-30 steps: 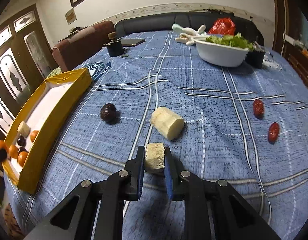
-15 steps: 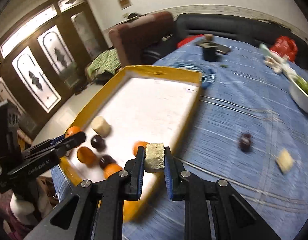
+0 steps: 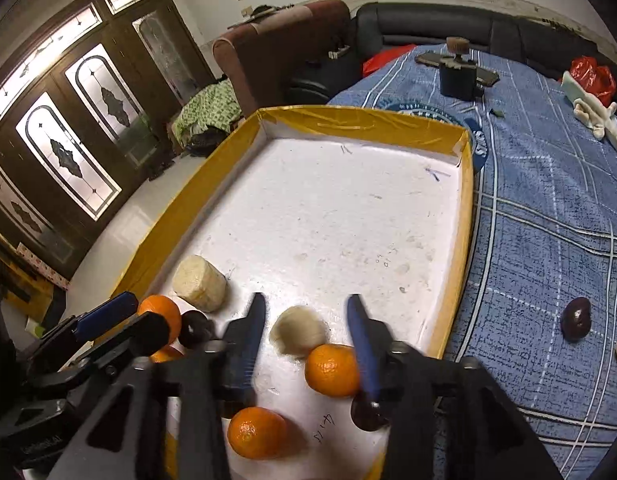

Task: Organize fruits
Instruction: 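Carry the orange and white piece into the tray and open both tools, then grasp a dark plum with the left tool while the right tool grasps a white piece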

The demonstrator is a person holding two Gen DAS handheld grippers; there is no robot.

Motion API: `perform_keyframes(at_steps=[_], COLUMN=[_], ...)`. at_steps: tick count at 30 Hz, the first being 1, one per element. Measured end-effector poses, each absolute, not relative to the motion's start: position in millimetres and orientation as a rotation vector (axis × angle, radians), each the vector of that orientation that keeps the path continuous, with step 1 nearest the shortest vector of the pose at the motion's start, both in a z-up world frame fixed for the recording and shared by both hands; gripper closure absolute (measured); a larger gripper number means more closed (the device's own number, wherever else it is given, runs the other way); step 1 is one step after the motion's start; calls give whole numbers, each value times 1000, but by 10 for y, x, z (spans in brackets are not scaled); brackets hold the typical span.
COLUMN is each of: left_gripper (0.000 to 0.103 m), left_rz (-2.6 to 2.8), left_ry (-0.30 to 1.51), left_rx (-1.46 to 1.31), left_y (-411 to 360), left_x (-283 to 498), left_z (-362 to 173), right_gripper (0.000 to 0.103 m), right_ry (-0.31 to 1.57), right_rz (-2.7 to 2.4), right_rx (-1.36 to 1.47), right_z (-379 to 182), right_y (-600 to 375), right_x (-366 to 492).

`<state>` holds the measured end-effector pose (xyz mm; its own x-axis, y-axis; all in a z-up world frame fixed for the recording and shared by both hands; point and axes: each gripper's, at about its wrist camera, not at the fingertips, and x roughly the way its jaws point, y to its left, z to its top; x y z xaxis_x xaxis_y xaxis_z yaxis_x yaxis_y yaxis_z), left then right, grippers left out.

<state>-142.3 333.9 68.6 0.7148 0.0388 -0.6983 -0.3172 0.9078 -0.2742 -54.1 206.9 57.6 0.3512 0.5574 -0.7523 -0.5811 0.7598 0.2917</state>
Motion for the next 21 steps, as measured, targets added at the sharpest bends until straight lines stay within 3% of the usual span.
perform_keyframes(at_steps=[5, 9, 21], left_gripper=[31, 19, 19], left_rz=[251, 304, 189], left_ry=[751, 757, 735], left_rx=[-353, -269, -219], left_y=[3197, 2959, 2361], left_x=[-1515, -1586, -1755], left_z=[762, 837, 1034], right_gripper=[51, 51, 48], right_ry=[941, 914, 852], right_rz=[738, 725, 527], right_rx=[4, 33, 125], right_z=[677, 754, 774], right_y=[1892, 1650, 197], right_x=[-604, -642, -610])
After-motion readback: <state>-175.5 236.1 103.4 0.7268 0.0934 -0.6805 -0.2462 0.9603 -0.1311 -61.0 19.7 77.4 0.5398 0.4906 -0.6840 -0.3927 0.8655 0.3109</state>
